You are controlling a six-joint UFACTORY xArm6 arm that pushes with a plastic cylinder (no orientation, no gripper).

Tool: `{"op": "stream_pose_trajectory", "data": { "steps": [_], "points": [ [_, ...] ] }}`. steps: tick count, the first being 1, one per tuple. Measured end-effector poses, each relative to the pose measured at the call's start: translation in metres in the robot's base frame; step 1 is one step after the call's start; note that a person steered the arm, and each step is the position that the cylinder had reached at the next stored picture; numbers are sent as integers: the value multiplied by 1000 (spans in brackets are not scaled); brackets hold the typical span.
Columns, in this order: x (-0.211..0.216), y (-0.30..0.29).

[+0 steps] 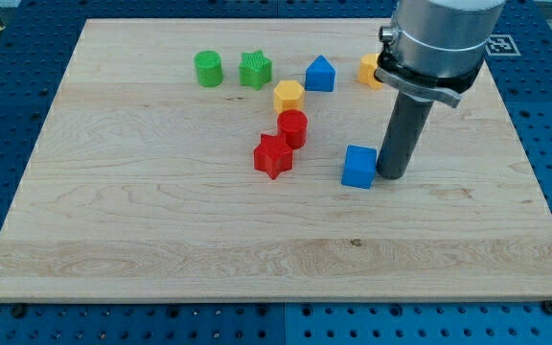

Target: Push blue cube closer to red circle

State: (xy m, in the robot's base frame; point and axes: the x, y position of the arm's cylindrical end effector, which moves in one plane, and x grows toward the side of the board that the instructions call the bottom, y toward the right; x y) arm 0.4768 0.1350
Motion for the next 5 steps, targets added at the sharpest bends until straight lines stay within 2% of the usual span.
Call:
{"op": "stream_pose_trajectory", "data": {
  "steps": [1,2,3,5],
  "points": [
    [-28,21],
    [-34,18],
    [-27,7],
    [-1,31]
  ]
}}
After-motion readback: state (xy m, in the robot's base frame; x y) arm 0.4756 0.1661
